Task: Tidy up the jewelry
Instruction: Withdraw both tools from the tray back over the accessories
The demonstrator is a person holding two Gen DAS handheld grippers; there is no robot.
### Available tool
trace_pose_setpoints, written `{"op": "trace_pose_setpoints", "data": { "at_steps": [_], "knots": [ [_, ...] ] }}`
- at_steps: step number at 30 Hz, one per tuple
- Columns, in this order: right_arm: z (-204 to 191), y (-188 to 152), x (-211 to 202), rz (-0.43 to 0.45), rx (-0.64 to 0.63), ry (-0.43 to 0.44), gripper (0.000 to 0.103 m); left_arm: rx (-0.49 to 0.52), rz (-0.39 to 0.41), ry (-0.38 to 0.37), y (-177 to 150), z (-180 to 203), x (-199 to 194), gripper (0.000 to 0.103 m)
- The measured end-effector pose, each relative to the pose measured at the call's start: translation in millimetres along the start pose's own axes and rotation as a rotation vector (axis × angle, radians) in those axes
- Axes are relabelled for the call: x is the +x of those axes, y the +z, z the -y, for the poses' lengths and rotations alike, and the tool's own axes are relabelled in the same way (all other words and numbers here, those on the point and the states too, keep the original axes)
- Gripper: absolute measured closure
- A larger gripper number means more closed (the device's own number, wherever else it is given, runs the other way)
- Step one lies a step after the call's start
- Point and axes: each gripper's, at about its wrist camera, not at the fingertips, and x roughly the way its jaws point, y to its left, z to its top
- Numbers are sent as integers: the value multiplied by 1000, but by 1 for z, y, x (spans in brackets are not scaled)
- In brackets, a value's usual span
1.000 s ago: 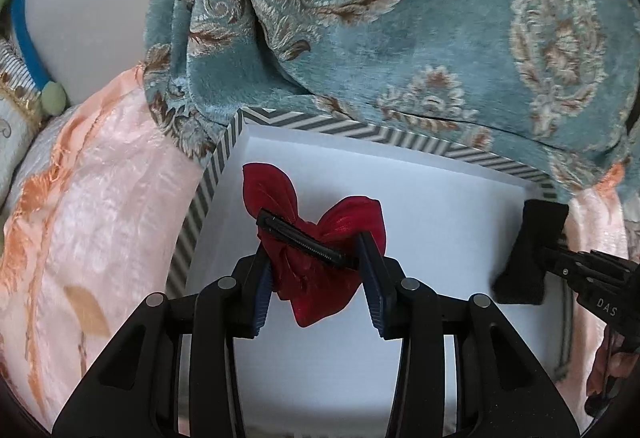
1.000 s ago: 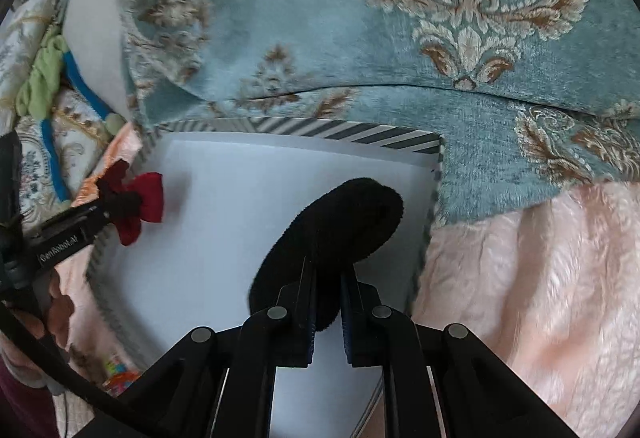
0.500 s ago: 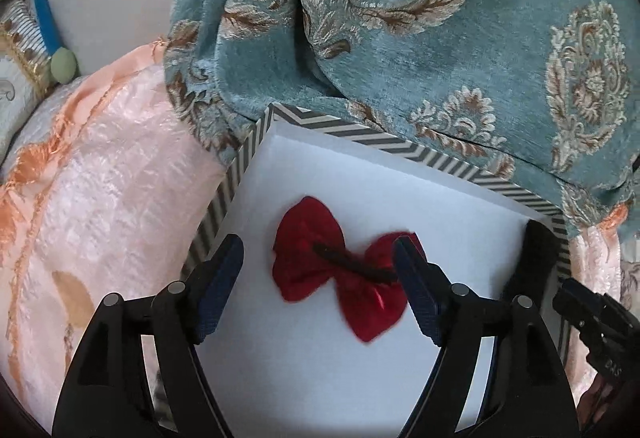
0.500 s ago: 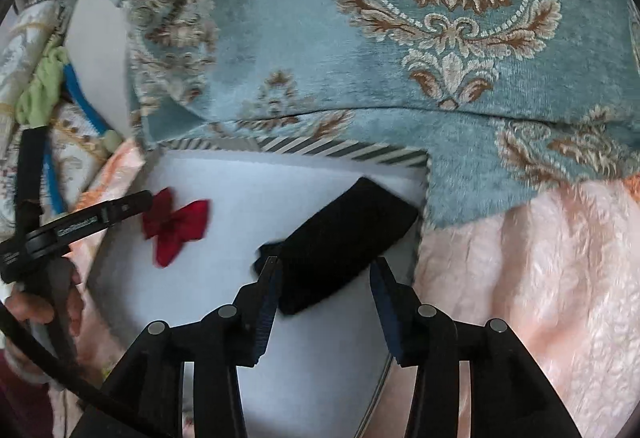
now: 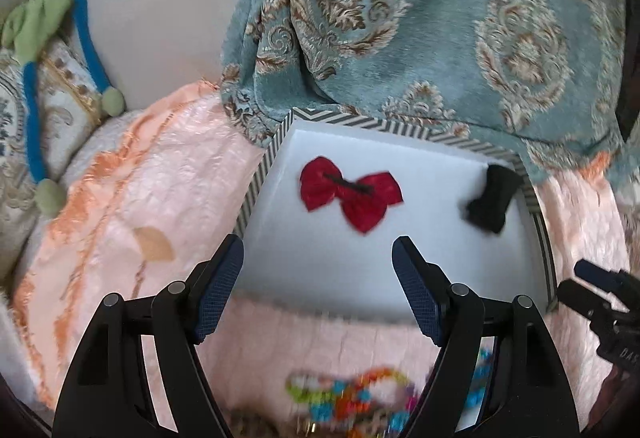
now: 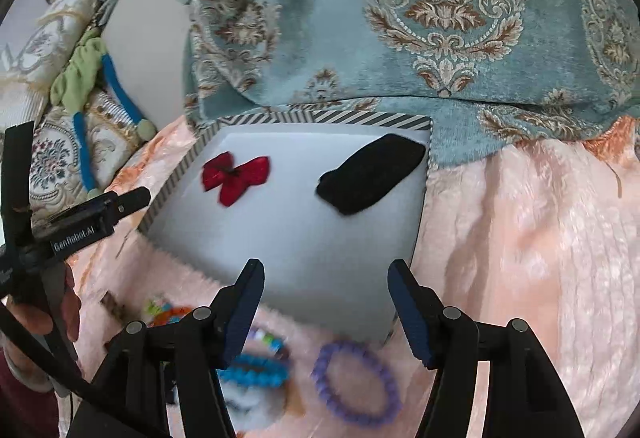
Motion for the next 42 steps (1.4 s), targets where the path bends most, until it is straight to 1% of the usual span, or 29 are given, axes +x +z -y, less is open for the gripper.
{"op": "trace_pose_setpoints", "data": {
  "at_steps": [4, 7, 12, 18, 22, 25, 28, 34, 42],
  "knots": [
    [-10, -16, -20, 18, 13, 15, 40, 11, 18, 5, -21, 3, -24, 26],
    [-18, -27, -34, 35, 18, 16, 36, 6, 35, 7, -36, 5, -40, 26],
    [-32, -47, -51, 41, 8, 19, 36, 10, 69, 26, -63, 10, -66, 26],
    [-48, -63, -65, 53, -29, -2, 36, 11, 72, 38, -84, 12, -83, 26],
    [-51, -71, -72, 61, -26, -3, 36, -2, 81, 35, -94, 13, -94, 26],
    [-52, -76, -72, 52, -24, -1, 35, -1, 78, 32, -98, 14, -97, 26],
    [-54, -81, -73, 46, -34, -18, 35, -4, 70, 22, -103, 15, -99, 26],
    [-54, -83, -76, 48, -34, -23, 35, -23, 55, 6, -110, 11, -101, 26],
    [-54, -85, -75, 36, -38, -22, 35, -73, 23, 3, -120, -7, -99, 26]
  ]
}}
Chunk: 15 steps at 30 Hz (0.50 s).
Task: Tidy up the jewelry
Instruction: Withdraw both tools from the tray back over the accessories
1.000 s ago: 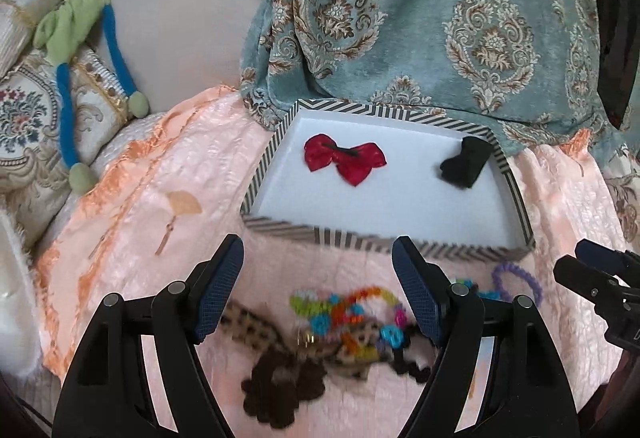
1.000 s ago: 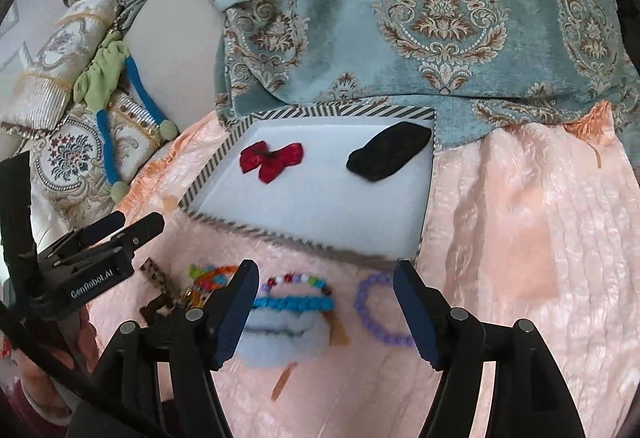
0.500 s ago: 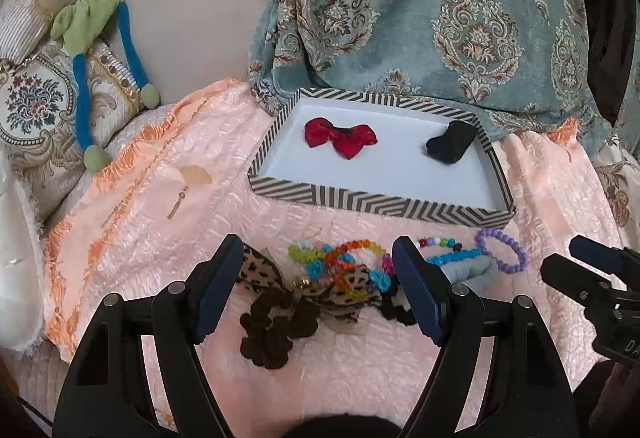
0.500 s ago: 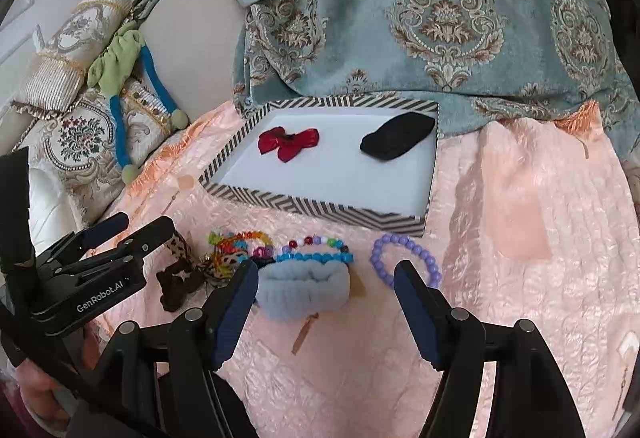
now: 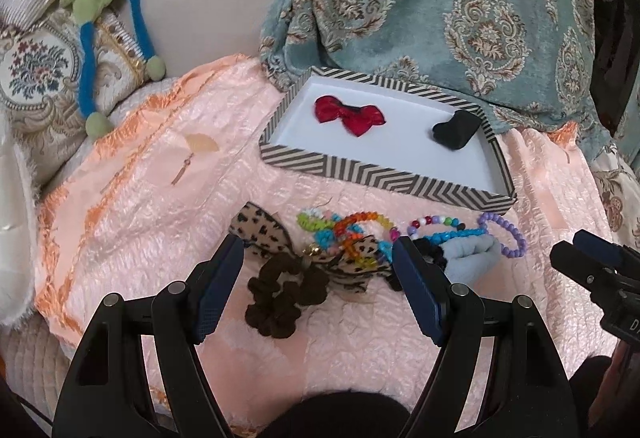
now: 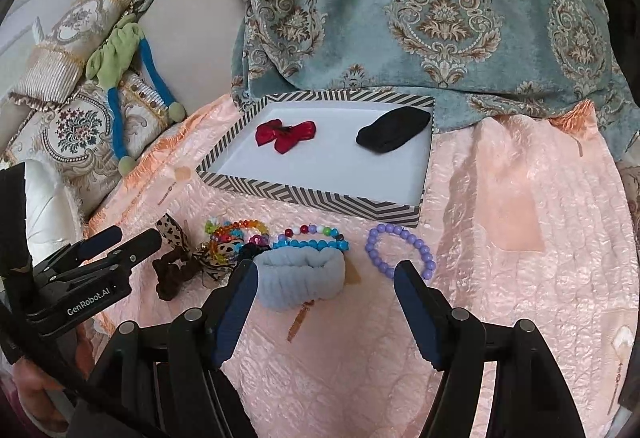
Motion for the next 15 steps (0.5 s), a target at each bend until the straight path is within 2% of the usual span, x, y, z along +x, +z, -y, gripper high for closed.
{"op": "trace_pose_setpoints", "data": {
  "at_steps": [15],
  "knots": [
    [13, -4, 13, -37, 31, -11, 33, -94, -62, 25, -23, -56, 7, 26]
  ]
}}
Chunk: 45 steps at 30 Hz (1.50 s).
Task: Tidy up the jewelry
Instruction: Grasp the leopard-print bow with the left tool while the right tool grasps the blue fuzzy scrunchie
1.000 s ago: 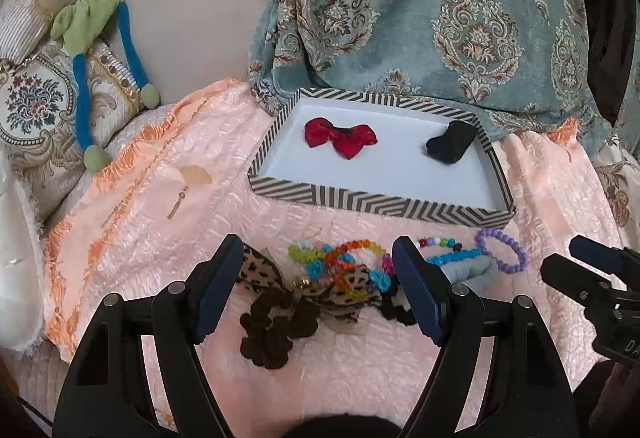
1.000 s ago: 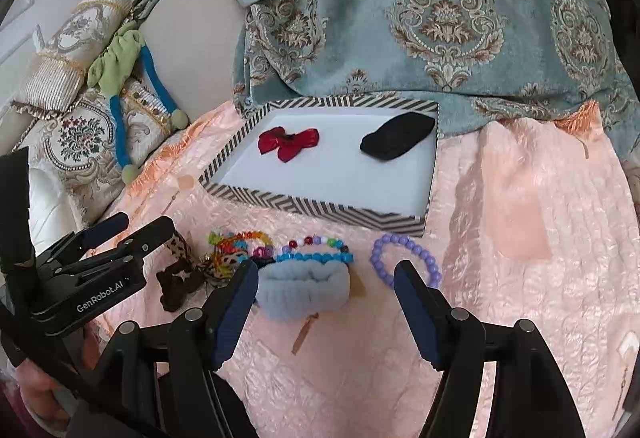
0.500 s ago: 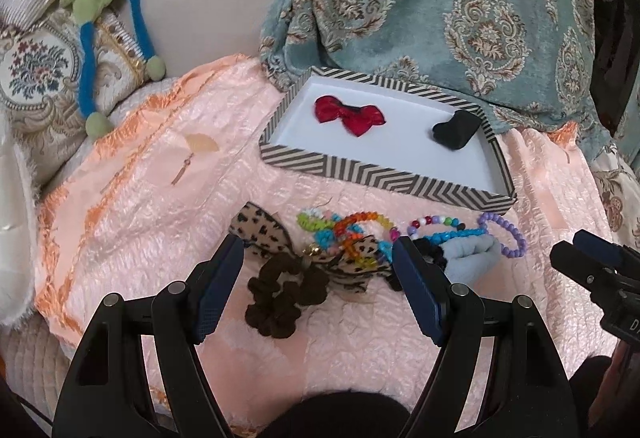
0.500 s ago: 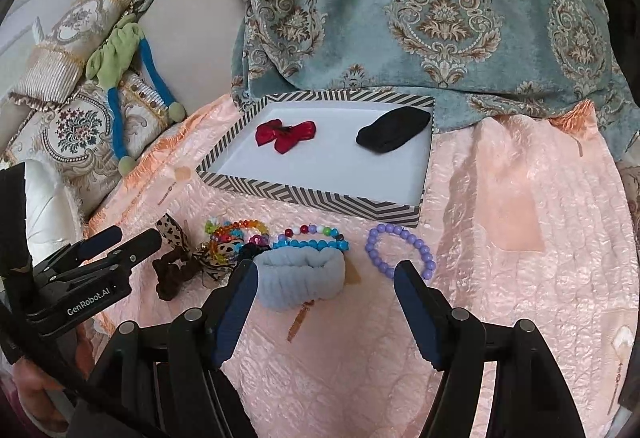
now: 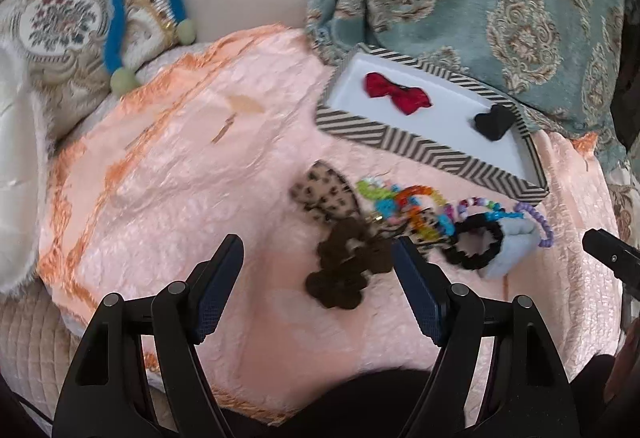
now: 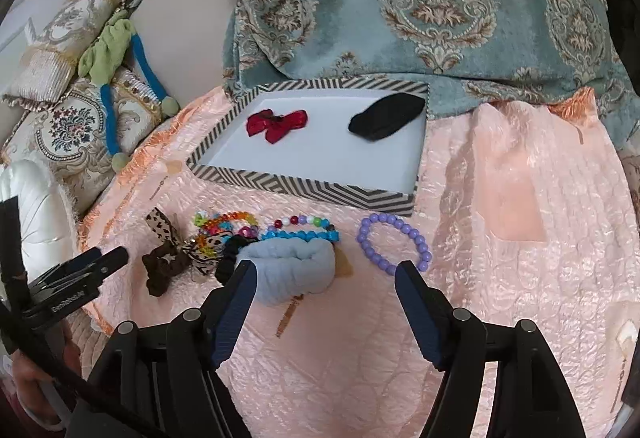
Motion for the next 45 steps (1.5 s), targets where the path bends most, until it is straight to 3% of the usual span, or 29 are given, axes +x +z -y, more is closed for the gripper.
{"op": "trace_pose_setpoints", "data": {
  "at_steps": [10, 19, 24, 29, 34, 36, 37, 38, 40, 42, 45],
  "knots": [
    [9, -5, 27, -67, 80, 65, 33, -102, -61, -49, -10, -37, 14, 26],
    [15, -7, 44, -107, 115, 89, 32, -141, -113, -135, -2, -29, 37, 25],
    [13, -5, 49, -110, 120, 107, 32, -61, -150, -122, -6, -13, 51, 25],
    [3, 1, 64, -126, 108, 118, 32, -113, -188, -137, -8, -18, 65, 25],
    [3, 1, 83, -149, 157, 162, 32, -122, -171, -138, 1, -15, 68, 25],
    [4, -1, 90, -151, 173, 195, 41, -112, -167, -144, 2, -10, 72, 25],
    [4, -2, 90, -146, 170, 203, 59, -99, -177, -147, 1, -7, 75, 26],
    [2, -3, 89, -140, 159, 199, 64, -84, -180, -153, 0, -4, 77, 29],
    [-1, -5, 82, -115, 114, 186, 75, -55, -160, -164, -2, -1, 75, 63],
    [-3, -5, 72, -92, 87, 179, 79, -27, -163, -174, -2, 2, 72, 78],
    [-4, -3, 52, -43, 66, 172, 80, -30, -148, -196, 0, -1, 60, 87]
  ]
}}
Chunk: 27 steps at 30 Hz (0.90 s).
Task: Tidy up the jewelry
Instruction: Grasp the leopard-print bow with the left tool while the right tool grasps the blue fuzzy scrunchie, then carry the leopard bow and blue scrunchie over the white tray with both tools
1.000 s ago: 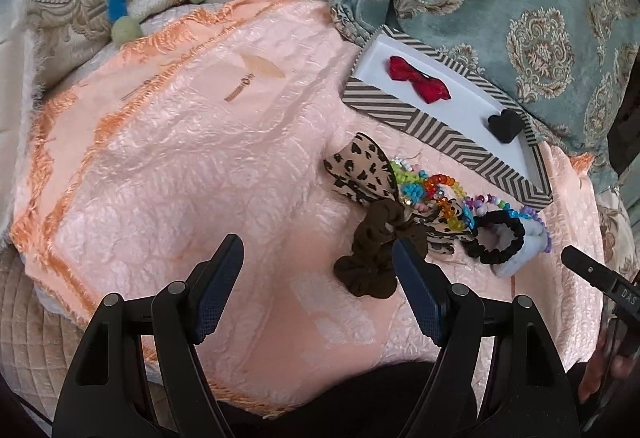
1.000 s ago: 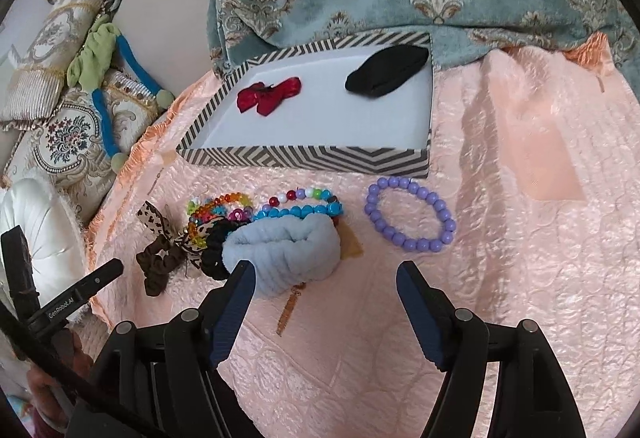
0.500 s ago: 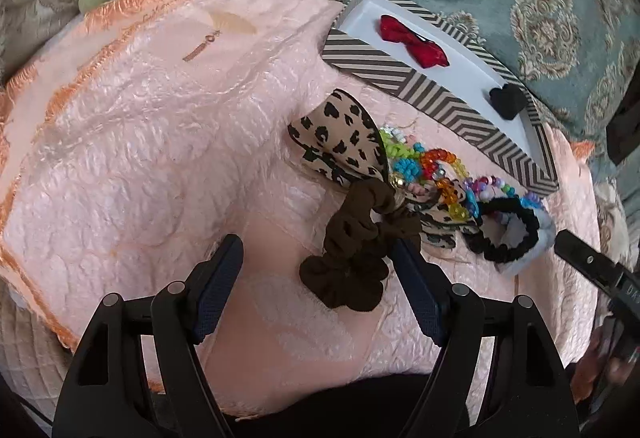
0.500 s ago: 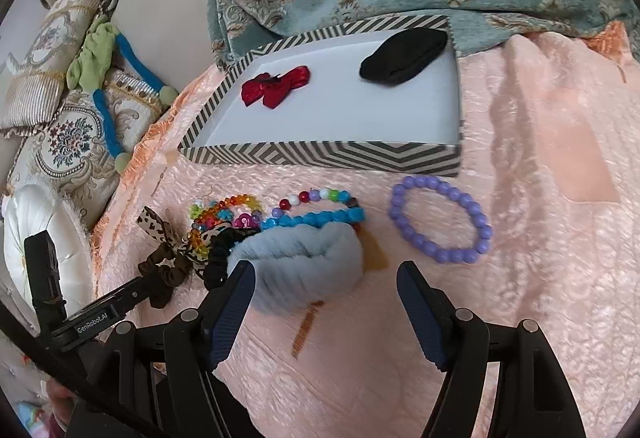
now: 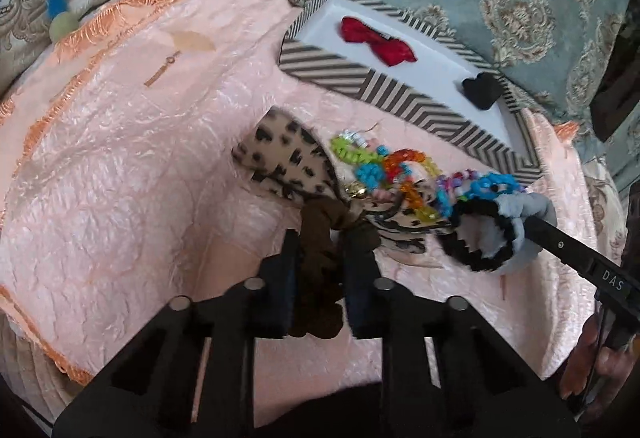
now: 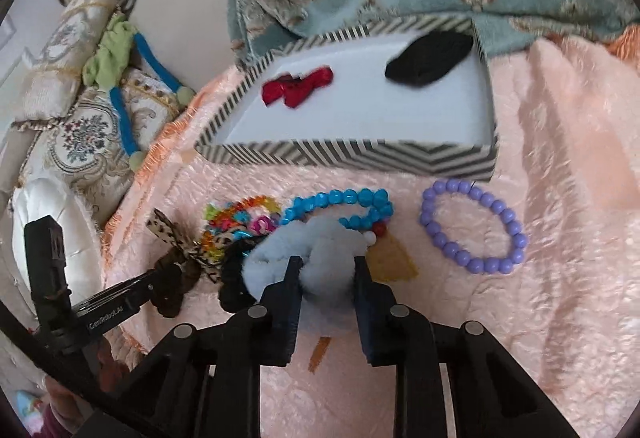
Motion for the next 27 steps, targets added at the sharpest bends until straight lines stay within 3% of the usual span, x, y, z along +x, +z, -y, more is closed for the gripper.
{"op": "trace_pose_setpoints", "data": {
  "at_steps": [13, 27],
  "knots": [
    [5, 9, -70, 136, 19, -2, 80, 12, 150, -25, 13, -1, -86, 89],
    [-1, 25, -83, 164, 6, -7, 80, 79, 232, -4, 45, 33, -106, 89]
  ]
}}
